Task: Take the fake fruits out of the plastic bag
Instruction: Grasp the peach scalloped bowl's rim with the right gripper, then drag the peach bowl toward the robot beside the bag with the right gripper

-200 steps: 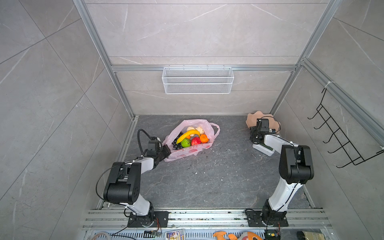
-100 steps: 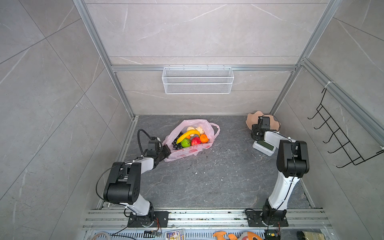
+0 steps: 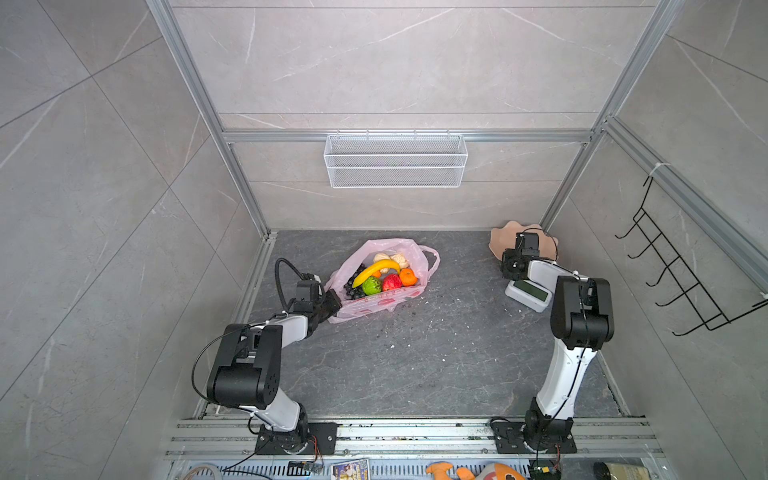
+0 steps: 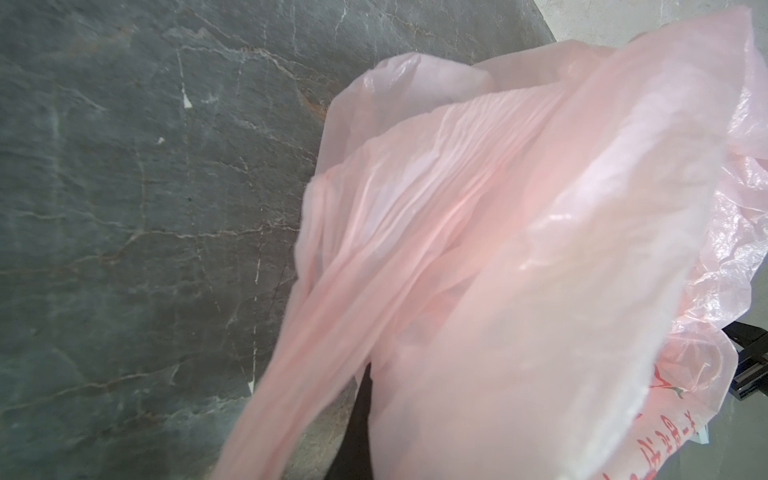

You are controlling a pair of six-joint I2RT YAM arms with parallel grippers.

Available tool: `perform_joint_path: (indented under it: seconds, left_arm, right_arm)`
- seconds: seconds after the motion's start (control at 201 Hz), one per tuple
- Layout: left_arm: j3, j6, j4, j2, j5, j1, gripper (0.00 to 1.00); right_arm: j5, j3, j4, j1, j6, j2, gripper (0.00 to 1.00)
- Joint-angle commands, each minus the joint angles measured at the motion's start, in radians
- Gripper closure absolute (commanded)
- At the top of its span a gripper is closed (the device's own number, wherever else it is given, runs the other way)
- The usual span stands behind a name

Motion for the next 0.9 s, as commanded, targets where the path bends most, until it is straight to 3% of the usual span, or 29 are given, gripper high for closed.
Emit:
perform_joint_path:
  seconds: [0.0,0.264,0.593,0.891]
  left_arm:
    - [0.003,0.015,0.029,-0.021,0.015,0.002,0.97]
    - [0.006,0.019,0.023,-0.024,0.008,0.002,0.96]
    - [0.011,0.023,0.017,-0.021,0.003,0.002,0.96]
    - [0.002,0.029,0.012,-0.046,-0.022,0.002,0.96]
  right_arm:
    - [-0.017,-0.012,-0.032,-0.001,0.028,0.005,0.86]
    - [-0.076,-0.099,0.025,0.007,0.012,-0.068,1.0]
    - [-0.216,-0.266,0.012,0.079,-0.132,-0.248,1.0]
    - [-0.329,-0.531,-0.185,0.094,-0.35,-0.574,1.0]
